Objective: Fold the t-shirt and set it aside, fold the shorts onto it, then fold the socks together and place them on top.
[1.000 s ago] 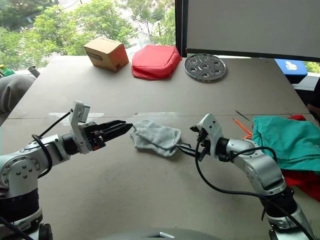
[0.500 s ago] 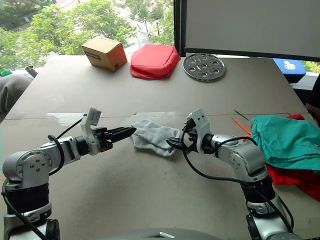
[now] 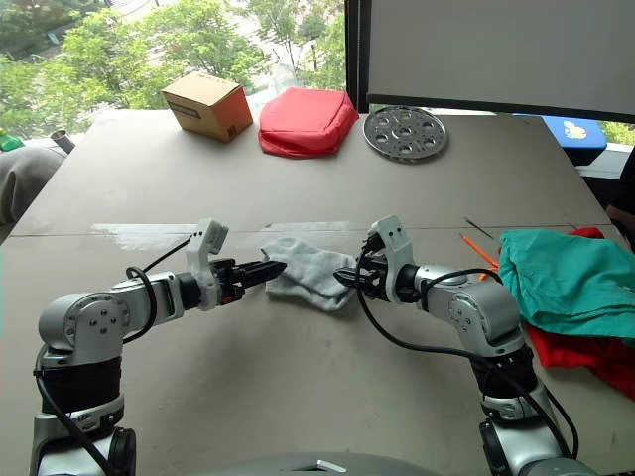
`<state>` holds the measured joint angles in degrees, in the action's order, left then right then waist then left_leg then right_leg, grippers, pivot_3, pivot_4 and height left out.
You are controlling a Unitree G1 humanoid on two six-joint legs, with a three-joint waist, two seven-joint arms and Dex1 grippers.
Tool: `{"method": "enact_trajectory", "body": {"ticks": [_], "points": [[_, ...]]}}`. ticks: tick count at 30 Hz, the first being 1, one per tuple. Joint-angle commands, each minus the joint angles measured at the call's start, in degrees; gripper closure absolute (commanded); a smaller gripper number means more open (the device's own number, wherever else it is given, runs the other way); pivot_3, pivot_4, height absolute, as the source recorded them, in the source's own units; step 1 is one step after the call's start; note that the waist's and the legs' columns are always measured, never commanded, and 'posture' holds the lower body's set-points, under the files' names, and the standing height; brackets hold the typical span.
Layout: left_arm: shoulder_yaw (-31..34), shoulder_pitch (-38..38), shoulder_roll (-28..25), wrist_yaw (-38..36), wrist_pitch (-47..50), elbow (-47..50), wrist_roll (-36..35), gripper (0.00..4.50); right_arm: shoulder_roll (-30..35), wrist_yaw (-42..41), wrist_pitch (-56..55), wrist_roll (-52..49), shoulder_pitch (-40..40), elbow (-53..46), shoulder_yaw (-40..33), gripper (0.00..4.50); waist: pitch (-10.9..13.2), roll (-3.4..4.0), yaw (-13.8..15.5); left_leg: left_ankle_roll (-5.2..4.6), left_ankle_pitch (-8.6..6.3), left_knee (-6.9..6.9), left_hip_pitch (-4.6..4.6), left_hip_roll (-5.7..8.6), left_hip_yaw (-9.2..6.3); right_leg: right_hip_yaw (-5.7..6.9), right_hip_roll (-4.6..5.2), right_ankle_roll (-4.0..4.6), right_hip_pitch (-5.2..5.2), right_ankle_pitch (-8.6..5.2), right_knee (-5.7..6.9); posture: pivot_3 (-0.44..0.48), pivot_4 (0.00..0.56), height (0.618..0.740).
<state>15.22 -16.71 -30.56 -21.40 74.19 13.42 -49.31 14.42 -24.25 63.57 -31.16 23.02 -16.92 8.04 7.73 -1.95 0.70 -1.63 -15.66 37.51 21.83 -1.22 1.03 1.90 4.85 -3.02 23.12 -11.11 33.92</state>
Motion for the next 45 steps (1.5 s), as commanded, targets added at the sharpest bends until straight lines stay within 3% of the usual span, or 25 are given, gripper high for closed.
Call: {"method": "enact_trajectory", "body": {"ticks": [1, 2, 3, 4, 5, 17, 22, 27, 38, 39, 42, 45], "points": [[0.4, -1.0, 0.6, -0.3, -1.8, 0.0, 0.4, 2.76, 0.0, -0.2, -1.2, 0.1, 1.3, -0.4, -0.5, 3.64, 0.0, -0.03, -0.1, 0.00, 0.00, 0.00, 0.00, 0.00, 0.00, 0.00, 0.00, 0.00, 0.00, 0.00, 0.00, 0.000, 0.150, 0.739], [0.5, -0.8, 0.6, -0.7, -1.9, 0.0, 0.3, 3.30, 0.0, -0.3, -1.3, 0.2, 1.4, -0.4, -0.7, 4.20, 0.0, -0.04, -0.1, 0.00, 0.00, 0.00, 0.00, 0.00, 0.01, 0.00, 0.00, 0.00, 0.01, 0.00, 0.00, 0.000, 0.150, 0.739], [0.6, -0.6, 0.5, -1.0, -2.0, 0.1, 0.2, 3.71, 0.0, -0.3, -1.4, 0.1, 1.4, -0.5, -0.8, 4.46, 0.0, -0.05, -0.1, 0.00, 0.00, 0.00, 0.00, 0.00, 0.01, 0.00, 0.00, 0.00, 0.01, 0.00, 0.00, 0.000, 0.150, 0.739], [1.2, -0.2, 0.2, -1.4, -2.1, 0.6, -0.1, 4.24, 0.1, -0.6, -1.1, -0.2, 1.4, -1.0, -1.0, 4.50, 0.0, -0.05, -0.1, 0.00, 0.00, -0.01, 0.00, -0.01, 0.00, 0.00, 0.00, 0.00, 0.01, 0.00, 0.00, 0.000, 0.150, 0.739], [2.0, 0.1, 0.0, -1.7, -2.1, 1.2, -0.7, 4.42, 0.3, -0.8, -0.8, -0.6, 1.4, -1.6, -1.3, 4.50, 0.0, -0.04, -0.1, 0.00, 0.00, -0.01, 0.00, 0.00, 0.00, 0.00, 0.00, 0.00, 0.01, 0.00, 0.00, 0.000, 0.150, 0.739], [8.9, 6.6, -3.1, -4.3, -0.7, 8.1, -8.6, 4.42, 2.7, -2.7, 2.8, -5.9, 0.8, -7.8, -2.8, 4.50, 0.1, 0.12, 0.0, 0.00, 0.00, -0.02, -0.01, -0.03, 0.00, 0.00, 0.02, 0.00, 0.01, -0.01, -0.02, 0.000, 0.150, 0.739], [2.5, 8.2, -3.5, -5.7, -6.8, 7.9, -2.7, 4.42, 4.9, -1.7, -0.1, -2.6, -2.5, -7.4, -0.2, 4.50, 0.1, 0.13, 0.1, 0.00, 0.00, -0.02, 0.00, -0.02, -0.01, 0.02, 0.02, 0.01, 0.01, -0.01, -0.03, 0.000, 0.150, 0.739], [0.9, 7.7, -3.4, -8.7, -13.7, 7.7, -0.1, 4.42, 4.8, -0.8, -1.0, -3.2, -5.0, -9.6, -1.9, 4.50, 0.1, 0.09, 0.0, 0.00, 0.00, -0.02, 0.00, -0.04, 0.03, -0.01, 0.02, 0.01, 0.02, -0.01, -0.05, 0.000, 0.150, 0.739], [-5.0, 11.0, -5.9, -11.2, -17.4, 2.8, 7.0, 4.42, 6.2, -0.6, -7.3, 3.3, -8.6, -6.6, 4.7, 4.50, 0.1, 0.10, 0.0, 0.00, -0.01, -0.04, 0.01, -0.05, 0.03, 0.00, 0.02, -0.01, 0.09, -0.02, -0.08, 0.000, 0.150, 0.739], [-5.3, 11.3, -6.1, -12.3, -17.7, 2.8, 7.0, 4.08, 6.4, -1.1, -9.2, 4.2, -8.2, -5.1, 4.7, 4.50, 0.2, 0.11, 0.0, 0.00, -0.01, -0.05, 0.01, -0.05, 0.03, 0.00, 0.02, -0.01, 0.09, -0.02, -0.09, 0.000, 0.150, 0.739], [-3.4, 11.9, -5.9, -12.6, -16.7, 2.9, 5.9, 2.87, 7.0, -2.4, -12.1, 5.0, -7.6, -4.0, 3.6, 3.50, 0.2, 0.11, 0.0, 0.00, -0.01, -0.05, 0.01, -0.05, 0.05, 0.00, 0.03, 0.00, 0.10, -0.02, -0.08, 0.000, 0.150, 0.739], [3.4, 13.5, -5.4, -12.7, -14.3, 4.8, -0.2, 1.42, 9.6, -5.8, -15.1, 4.5, -9.5, -7.5, 3.1, 2.03, 0.2, 0.14, -0.1, 0.00, -0.01, -0.05, 0.01, -0.07, 0.05, 0.00, 0.03, -0.01, 0.10, -0.02, -0.08, 0.000, 0.150, 0.739]]}}
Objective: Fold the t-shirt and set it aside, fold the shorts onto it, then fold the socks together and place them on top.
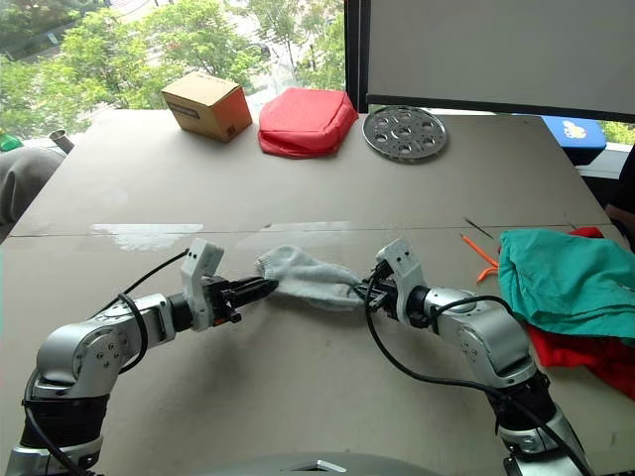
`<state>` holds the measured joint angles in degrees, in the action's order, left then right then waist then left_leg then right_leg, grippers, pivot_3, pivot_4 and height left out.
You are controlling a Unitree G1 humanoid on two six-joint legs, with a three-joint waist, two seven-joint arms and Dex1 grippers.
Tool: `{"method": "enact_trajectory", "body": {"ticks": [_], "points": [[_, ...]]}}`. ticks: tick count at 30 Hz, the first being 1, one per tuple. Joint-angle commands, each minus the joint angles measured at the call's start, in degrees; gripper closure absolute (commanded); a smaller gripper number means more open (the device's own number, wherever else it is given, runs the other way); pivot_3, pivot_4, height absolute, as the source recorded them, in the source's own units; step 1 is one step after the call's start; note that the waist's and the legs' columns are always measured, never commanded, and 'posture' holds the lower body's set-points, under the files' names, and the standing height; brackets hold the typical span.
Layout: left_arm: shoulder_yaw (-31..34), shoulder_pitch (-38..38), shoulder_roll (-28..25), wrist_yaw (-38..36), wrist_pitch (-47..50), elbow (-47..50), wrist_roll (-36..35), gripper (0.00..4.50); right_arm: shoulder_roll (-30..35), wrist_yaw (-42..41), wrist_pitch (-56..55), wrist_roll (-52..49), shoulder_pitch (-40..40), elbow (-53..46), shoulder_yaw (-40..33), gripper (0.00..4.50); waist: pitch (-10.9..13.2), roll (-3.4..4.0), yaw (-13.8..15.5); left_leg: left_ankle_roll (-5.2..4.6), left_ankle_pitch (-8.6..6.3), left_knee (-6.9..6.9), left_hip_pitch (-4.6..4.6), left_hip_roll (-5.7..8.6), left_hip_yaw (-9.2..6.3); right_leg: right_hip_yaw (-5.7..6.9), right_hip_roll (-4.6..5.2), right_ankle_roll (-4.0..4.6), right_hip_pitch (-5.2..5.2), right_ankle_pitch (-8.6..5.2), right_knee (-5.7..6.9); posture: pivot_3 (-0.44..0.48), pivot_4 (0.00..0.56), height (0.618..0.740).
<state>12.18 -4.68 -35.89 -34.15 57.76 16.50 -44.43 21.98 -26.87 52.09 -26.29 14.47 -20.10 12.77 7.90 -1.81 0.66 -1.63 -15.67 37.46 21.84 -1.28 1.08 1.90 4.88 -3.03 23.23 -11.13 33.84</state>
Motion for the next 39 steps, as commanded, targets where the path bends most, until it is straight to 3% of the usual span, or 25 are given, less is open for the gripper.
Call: {"method": "enact_trajectory", "body": {"ticks": [1, 4, 7, 10, 11, 15, 21, 28, 39], "points": [[9.1, 2.5, -0.3, -0.4, 3.6, 2.4, -8.0, 0.94, 3.2, -4.9, -4.9, -1.1, -2.1, -5.9, -2.1, 1.54, 0.0, -0.01, 0.0, 0.00, 0.00, -0.01, 0.02, -0.02, 0.00, 0.00, 0.00, 0.00, 0.01, 0.00, 0.00, 0.000, 0.150, 0.739], [14.1, 4.6, -0.4, 0.9, 7.3, 3.0, -13.8, 0.94, 6.0, -9.3, -10.4, -1.8, -5.2, -9.2, -3.8, 1.54, 0.0, 0.00, 0.1, 0.00, 0.00, -0.03, 0.04, -0.05, -0.01, 0.01, 0.01, -0.03, 0.06, -0.02, 0.00, 0.000, 0.150, 0.739], [14.0, 4.6, 1.0, 4.2, 8.7, 3.4, -14.8, 0.94, 5.9, -11.7, -13.8, -4.5, -6.8, -9.0, -8.0, 1.54, 0.0, -0.03, 0.2, 0.00, 0.00, 0.00, 0.01, -0.09, -0.03, 0.02, 0.04, -0.23, 0.00, -0.13, 0.00, 0.000, 0.150, 0.739], [13.8, 2.9, 4.7, 8.8, 8.6, 3.8, -16.5, 0.91, 8.3, -16.7, -20.2, -3.4, -9.2, -9.9, -8.1, 0.28, 0.0, -0.08, 0.3, 0.00, -0.01, 0.02, 0.01, -0.06, -0.03, 0.01, 0.11, -0.25, -0.03, -0.14, -0.02, 0.000, 0.150, 0.739], [14.1, 1.6, 6.6, 11.6, 8.8, 3.3, -17.6, 0.91, 8.8, -17.9, -21.9, -3.6, -9.8, -10.2, -8.8, 0.06, 0.0, -0.11, 0.3, 0.00, -0.01, 0.02, 0.01, -0.05, -0.05, 0.01, 0.11, -0.22, -0.04, -0.13, -0.02, 0.000, 0.150, 0.739], [12.2, -1.6, 10.8, 19.5, 7.4, 2.4, -14.0, 0.91, 11.9, -21.6, -25.9, -4.2, -12.5, -11.3, -11.0, 0.06, -0.1, -0.33, 0.2, 0.00, 0.00, 0.02, 0.00, 0.03, -0.07, 0.02, 0.06, -0.02, -0.11, 0.00, -0.01, 0.000, 0.150, 0.739], [7.0, -4.5, 14.4, 25.5, 3.6, 2.8, -7.1, 0.91, 13.7, -21.7, -28.2, -4.1, -17.4, -13.4, -14.3, 0.06, -0.2, -0.44, 0.3, 0.00, 0.00, 0.02, -0.03, 0.03, -0.03, -0.02, 0.04, 0.00, -0.11, 0.00, 0.00, 0.000, 0.150, 0.739], [1.7, -3.6, 8.9, 21.5, -2.3, 4.5, 1.2, 0.91, 13.3, -20.1, -29.0, -4.2, -21.2, -15.3, -15.8, 0.06, -0.1, -0.42, 0.2, 0.00, 0.00, 0.02, -0.06, 0.01, 0.00, -0.03, 0.05, 0.00, -0.13, 0.00, -0.02, 0.000, 0.150, 0.739], [-9.7, -5.5, 11.6, 15.2, -11.7, -4.0, 11.8, 0.91, 12.9, -18.9, -30.1, -3.9, -21.6, -15.2, -15.3, 0.06, -0.2, -0.28, 1.5, 0.00, -0.01, 0.02, -0.07, 0.01, -0.02, 0.00, 0.12, 0.00, -0.13, 0.00, -0.04, 0.000, 0.150, 0.739]]}}
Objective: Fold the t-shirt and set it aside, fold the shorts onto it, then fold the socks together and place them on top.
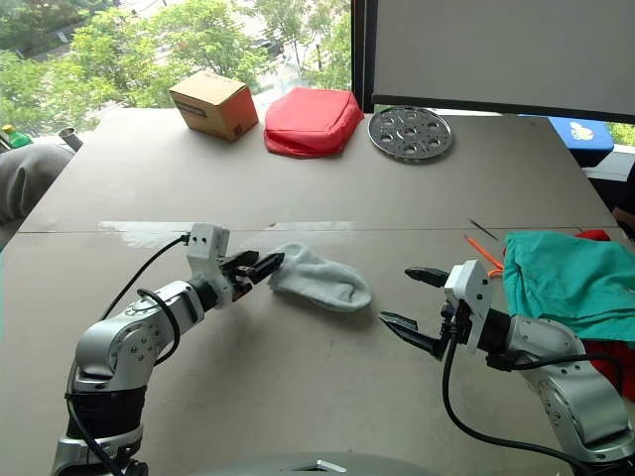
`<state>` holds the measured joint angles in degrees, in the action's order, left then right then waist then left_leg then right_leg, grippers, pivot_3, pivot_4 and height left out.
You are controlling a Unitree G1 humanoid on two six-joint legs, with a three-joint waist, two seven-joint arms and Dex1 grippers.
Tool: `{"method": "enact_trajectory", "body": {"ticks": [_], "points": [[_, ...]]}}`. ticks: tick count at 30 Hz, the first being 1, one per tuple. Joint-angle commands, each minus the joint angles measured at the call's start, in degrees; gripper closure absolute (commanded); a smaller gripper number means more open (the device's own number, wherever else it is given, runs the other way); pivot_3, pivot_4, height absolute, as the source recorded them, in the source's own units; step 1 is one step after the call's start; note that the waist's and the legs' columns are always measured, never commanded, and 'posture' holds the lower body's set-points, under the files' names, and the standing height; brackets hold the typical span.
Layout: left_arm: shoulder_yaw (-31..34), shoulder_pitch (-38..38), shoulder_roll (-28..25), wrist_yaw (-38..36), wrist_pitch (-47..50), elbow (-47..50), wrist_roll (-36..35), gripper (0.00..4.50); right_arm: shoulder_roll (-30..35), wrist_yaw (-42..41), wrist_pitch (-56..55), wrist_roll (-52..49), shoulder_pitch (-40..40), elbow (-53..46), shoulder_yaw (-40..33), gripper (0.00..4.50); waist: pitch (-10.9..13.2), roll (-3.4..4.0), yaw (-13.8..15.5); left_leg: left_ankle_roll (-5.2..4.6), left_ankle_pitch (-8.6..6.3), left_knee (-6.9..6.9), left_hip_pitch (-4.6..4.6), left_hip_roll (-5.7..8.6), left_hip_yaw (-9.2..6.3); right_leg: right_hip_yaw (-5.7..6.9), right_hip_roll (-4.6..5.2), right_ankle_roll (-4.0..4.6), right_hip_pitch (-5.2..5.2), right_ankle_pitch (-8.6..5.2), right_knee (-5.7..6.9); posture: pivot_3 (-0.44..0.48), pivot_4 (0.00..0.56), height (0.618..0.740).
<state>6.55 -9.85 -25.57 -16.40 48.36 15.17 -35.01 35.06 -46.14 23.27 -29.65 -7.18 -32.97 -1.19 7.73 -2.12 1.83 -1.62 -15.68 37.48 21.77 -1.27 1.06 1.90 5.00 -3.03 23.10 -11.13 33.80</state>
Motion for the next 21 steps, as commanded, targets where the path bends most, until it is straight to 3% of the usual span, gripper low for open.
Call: {"method": "enact_trajectory", "body": {"ticks": [1, 2, 6, 8, 12, 13, 21], "points": [[-4.9, -0.5, 1.6, -3.2, -3.4, -3.6, 3.4, 0.91, -0.1, 0.5, -1.3, -0.5, -0.1, -2.5, -1.3, 0.06, 0.0, 0.02, 0.6, 0.00, 0.00, 0.00, 0.00, 0.01, 0.01, 0.00, 0.00, 0.00, 0.00, 0.00, 0.00, 0.000, 0.150, 0.739], [-5.6, -0.7, 1.6, -3.9, -4.3, -4.5, 4.4, 0.91, 0.0, 0.7, -1.2, -0.4, -0.2, -2.8, -1.2, 0.06, 0.0, 0.03, 0.7, 0.00, 0.00, 0.00, 0.01, 0.01, -0.01, 0.01, 0.00, 0.00, 0.00, 0.00, 0.00, 0.000, 0.150, 0.739], [-8.5, 1.0, 0.7, -8.6, -8.4, -7.6, 8.0, 1.94, 0.2, 1.7, -0.8, -0.4, -1.4, -4.1, -1.6, 0.00, -0.1, 0.09, 0.8, 0.00, 0.00, 0.00, 0.01, 0.02, -0.02, 0.01, 0.02, 0.00, -0.01, 0.00, -0.01, 0.000, 0.150, 0.739], [-9.0, 1.7, 0.5, -9.6, -10.2, -8.9, 9.6, 2.79, 0.2, 2.1, -0.8, -0.2, -1.8, -4.4, -1.7, 0.00, -0.1, 0.16, 0.8, -0.01, 0.00, 0.00, 0.01, 0.01, 0.00, 0.01, 0.02, 0.00, -0.01, 0.00, -0.01, 0.000, 0.150, 0.739], [-8.7, 1.7, 1.4, -10.8, -12.7, -10.6, 11.5, 3.98, 0.1, 3.1, -0.4, -0.3, -1.6, -5.0, -1.4, 0.00, -0.3, 0.24, 0.8, -0.01, 0.00, 0.02, 0.00, -0.01, 0.00, 0.00, 0.07, -0.02, -0.02, -0.01, -0.01, 0.000, 0.150, 0.739], [-8.3, 1.6, 1.7, -11.1, -13.5, -10.8, 11.7, 4.48, 0.1, 3.4, -0.3, -0.3, -1.5, -5.1, -1.3, 0.00, -0.3, 0.28, 0.8, -0.01, 0.00, 0.01, 0.00, -0.01, -0.03, 0.02, 0.07, -0.02, -0.03, -0.01, 0.00, 0.000, 0.150, 0.739], [0.1, 1.9, -1.8, -14.1, -14.1, -8.7, 8.8, 4.48, 0.3, 4.0, 0.3, -0.2, 0.4, -4.5, -0.5, 0.00, -0.4, 0.35, 0.3, -0.02, 0.00, 0.01, 0.01, -0.01, 0.00, 0.03, 0.04, -0.03, -0.01, -0.02, -0.01, 0.000, 0.150, 0.739]]}}
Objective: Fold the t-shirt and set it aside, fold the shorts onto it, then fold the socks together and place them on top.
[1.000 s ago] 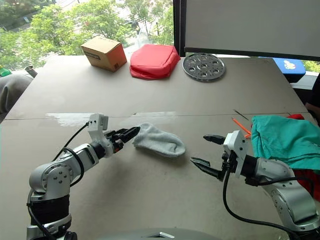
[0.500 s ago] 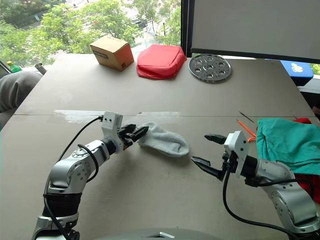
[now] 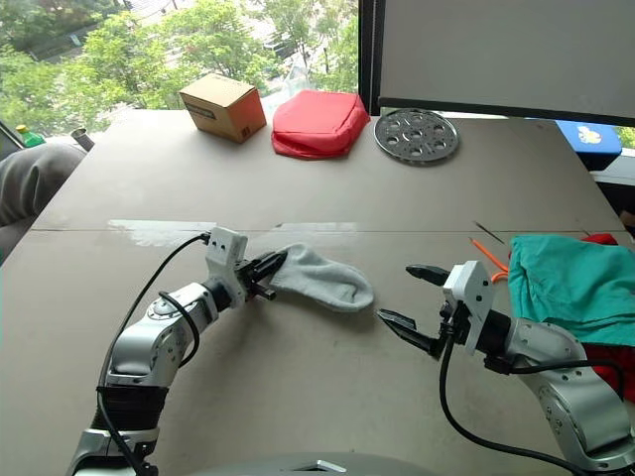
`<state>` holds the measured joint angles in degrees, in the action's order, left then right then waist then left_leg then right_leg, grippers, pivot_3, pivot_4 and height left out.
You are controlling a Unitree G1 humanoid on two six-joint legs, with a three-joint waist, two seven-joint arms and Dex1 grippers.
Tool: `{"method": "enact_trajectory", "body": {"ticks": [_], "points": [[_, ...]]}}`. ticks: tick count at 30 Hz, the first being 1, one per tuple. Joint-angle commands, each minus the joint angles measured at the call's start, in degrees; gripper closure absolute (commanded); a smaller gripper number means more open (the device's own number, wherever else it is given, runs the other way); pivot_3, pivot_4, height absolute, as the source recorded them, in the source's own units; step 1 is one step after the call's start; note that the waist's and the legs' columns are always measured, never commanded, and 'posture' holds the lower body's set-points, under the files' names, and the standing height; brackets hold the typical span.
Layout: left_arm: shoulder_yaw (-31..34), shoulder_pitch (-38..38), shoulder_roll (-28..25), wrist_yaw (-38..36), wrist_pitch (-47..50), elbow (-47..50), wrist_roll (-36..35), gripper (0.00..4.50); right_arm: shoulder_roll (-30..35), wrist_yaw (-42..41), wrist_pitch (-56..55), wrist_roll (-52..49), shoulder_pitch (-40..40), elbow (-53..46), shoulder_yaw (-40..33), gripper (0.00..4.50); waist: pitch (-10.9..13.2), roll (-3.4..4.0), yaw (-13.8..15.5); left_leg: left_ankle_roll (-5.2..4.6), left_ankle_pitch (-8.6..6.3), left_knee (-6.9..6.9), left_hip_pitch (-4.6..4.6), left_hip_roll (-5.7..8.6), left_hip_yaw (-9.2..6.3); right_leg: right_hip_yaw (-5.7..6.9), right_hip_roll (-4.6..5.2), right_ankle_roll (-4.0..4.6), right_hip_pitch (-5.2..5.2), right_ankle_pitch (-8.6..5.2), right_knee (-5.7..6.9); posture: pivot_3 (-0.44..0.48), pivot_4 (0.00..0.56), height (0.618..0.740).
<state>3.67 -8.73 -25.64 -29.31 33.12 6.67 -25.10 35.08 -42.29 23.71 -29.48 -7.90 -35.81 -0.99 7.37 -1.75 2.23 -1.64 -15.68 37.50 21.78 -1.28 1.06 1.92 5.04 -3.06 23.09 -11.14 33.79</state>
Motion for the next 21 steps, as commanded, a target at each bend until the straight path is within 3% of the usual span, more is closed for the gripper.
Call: {"method": "enact_trajectory", "body": {"ticks": [1, 8, 12, 21], "points": [[4.3, 0.5, -2.6, -1.4, 0.9, -0.3, -1.1, 4.48, 0.2, 0.2, -0.1, -0.4, 1.3, -1.5, -0.6, 0.00, 0.0, -0.03, -0.1, 0.00, 0.00, 0.00, 0.00, -0.01, 0.01, 0.00, -0.02, 0.00, 0.00, 0.00, 0.01, 0.000, 0.150, 0.739], [8.7, -3.4, -13.0, -3.8, -2.1, -0.6, 2.6, 4.48, -0.2, 0.4, 0.1, -0.1, 3.3, -0.3, 0.3, 0.00, 0.3, -0.21, -0.5, 0.00, 0.00, -0.01, 0.07, -0.04, 0.00, 0.04, -0.13, 0.00, 0.07, 0.00, 0.01, 0.000, 0.150, 0.739], [5.3, -4.4, -19.0, -6.8, -4.8, 2.6, 7.4, 4.48, -0.4, 0.3, 0.2, -0.1, 3.9, 0.2, 0.7, 0.00, 0.5, -0.12, 0.0, 0.01, 0.00, -0.01, 0.08, -0.04, -0.01, 0.06, -0.08, 0.01, 0.09, 0.00, 0.00, 0.000, 0.150, 0.739], [-9.0, -8.5, -20.7, -4.0, 4.2, 15.5, 17.2, 4.48, -0.3, 0.4, 0.4, 0.1, 3.5, 0.1, 0.6, 0.00, 0.5, -0.23, -0.1, 0.01, 0.00, -0.01, 0.08, -0.02, 0.04, 0.01, -0.07, 0.00, 0.05, 0.01, 0.02, 0.000, 0.150, 0.739]]}}
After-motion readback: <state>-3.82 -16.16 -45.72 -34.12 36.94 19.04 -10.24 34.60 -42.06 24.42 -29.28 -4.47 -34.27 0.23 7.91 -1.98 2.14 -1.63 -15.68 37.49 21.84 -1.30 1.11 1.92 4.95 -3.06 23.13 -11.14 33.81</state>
